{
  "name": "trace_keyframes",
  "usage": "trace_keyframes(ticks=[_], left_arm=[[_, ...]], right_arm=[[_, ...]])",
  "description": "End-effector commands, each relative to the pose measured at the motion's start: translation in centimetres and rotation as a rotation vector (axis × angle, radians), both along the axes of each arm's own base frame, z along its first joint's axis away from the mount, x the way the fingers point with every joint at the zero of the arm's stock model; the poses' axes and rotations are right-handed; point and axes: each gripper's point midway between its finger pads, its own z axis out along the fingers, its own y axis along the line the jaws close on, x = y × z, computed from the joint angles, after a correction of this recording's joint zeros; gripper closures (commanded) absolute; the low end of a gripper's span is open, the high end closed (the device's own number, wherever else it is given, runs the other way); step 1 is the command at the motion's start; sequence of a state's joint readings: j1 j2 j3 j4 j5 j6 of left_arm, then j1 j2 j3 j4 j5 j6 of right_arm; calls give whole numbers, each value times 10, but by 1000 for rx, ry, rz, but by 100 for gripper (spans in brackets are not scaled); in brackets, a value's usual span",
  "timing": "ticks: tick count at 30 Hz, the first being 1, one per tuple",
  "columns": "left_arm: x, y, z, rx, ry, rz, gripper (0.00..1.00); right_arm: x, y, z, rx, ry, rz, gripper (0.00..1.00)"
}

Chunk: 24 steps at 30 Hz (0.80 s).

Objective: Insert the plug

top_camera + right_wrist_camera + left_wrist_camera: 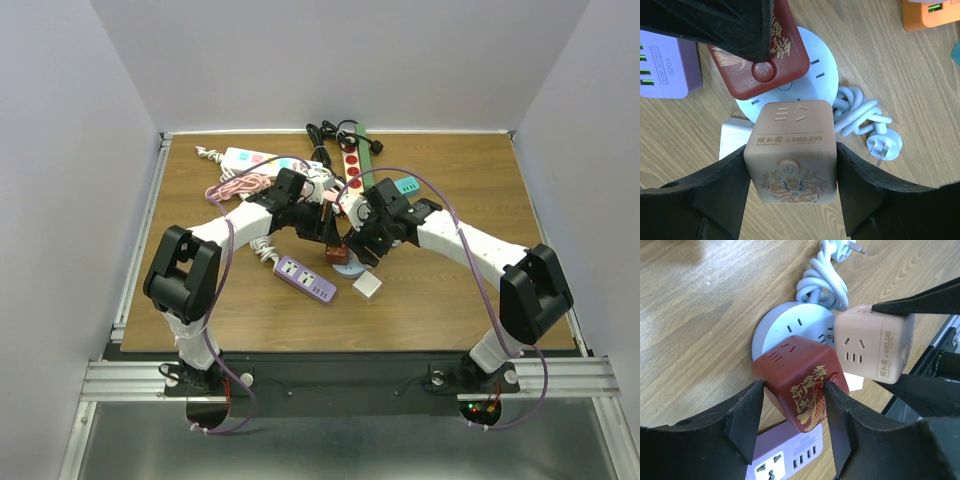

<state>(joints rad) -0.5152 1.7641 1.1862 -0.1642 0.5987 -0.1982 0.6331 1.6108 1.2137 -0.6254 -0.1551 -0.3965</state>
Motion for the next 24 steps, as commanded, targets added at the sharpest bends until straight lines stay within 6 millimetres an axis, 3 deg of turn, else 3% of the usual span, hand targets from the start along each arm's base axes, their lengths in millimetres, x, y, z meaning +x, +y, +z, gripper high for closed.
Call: trace_keyframes(ticks=[1, 14, 24], left_arm=[[10, 2, -5, 46, -33, 2, 39], [21, -6, 0, 27, -46, 3, 40], [31, -13, 3, 24, -75, -28, 40]], right_arm=[[-7, 0, 0, 35, 27, 9, 100], [-18, 10, -8, 74, 104, 34, 100], [-13, 3, -17, 21, 96, 10, 100]])
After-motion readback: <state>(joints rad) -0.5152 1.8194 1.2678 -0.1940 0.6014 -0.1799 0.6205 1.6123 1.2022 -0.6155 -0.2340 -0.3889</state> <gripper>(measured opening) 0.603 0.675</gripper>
